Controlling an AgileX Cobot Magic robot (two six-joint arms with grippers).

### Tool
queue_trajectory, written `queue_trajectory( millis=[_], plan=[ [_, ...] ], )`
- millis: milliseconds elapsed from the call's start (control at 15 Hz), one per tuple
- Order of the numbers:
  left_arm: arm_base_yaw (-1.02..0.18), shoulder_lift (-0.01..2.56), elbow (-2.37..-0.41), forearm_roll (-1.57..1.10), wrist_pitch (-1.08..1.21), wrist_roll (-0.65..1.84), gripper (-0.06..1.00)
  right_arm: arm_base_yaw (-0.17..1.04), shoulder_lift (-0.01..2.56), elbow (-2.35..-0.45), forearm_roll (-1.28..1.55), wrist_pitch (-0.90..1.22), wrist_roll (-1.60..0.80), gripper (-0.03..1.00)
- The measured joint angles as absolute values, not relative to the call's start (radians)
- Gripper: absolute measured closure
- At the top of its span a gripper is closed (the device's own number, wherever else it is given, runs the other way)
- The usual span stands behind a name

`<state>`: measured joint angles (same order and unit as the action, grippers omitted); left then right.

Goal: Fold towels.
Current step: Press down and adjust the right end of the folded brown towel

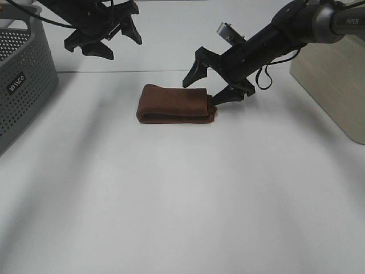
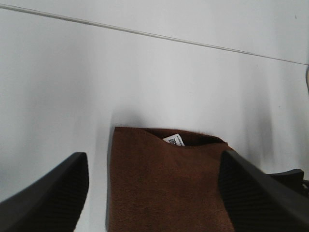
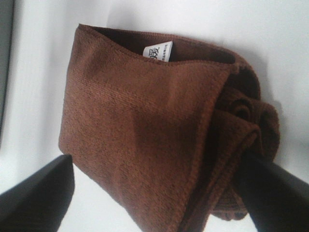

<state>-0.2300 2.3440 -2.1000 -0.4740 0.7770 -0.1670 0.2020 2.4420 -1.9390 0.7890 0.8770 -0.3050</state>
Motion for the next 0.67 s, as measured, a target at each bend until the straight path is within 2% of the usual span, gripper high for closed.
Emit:
queue_trajectory(
  millis=[333,667],
  plan=[
    [-0.23,2.303,-2.1,-0.398,0.844,-0.12,0.23,0.201,2.358,-1.941,0.653,0.914,-0.259,0.11],
    [-0.231,2.126,-2.1,-0.228,1.115,-0.096,0.23,0.194,2.174,-1.943,0.426,1.128,-0.112,0.11]
  ],
)
